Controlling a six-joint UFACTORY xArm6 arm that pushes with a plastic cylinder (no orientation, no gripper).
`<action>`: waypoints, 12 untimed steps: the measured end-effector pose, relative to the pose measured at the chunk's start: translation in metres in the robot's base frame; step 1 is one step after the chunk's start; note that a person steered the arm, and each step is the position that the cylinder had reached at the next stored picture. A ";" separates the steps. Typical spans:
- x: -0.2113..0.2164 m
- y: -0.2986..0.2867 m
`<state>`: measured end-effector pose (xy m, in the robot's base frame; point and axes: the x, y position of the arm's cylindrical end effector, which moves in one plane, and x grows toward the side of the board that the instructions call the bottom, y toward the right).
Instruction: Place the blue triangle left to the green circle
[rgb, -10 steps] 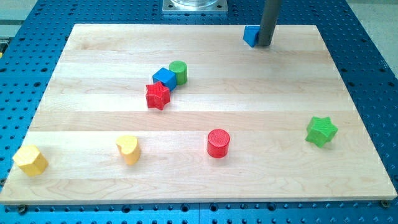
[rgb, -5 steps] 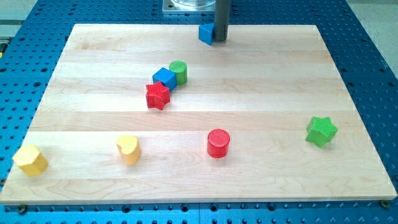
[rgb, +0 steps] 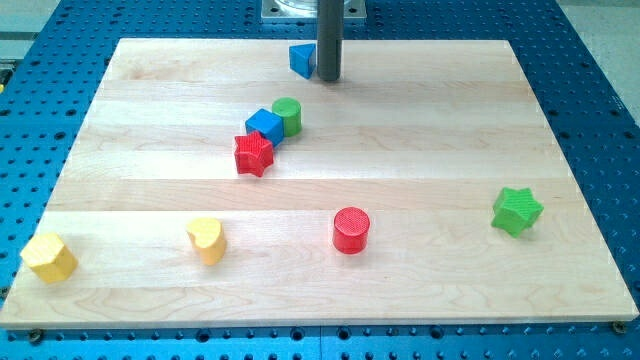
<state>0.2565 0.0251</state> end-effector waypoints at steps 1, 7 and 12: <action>-0.030 -0.001; 0.041 -0.173; 0.071 -0.144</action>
<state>0.3280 -0.1191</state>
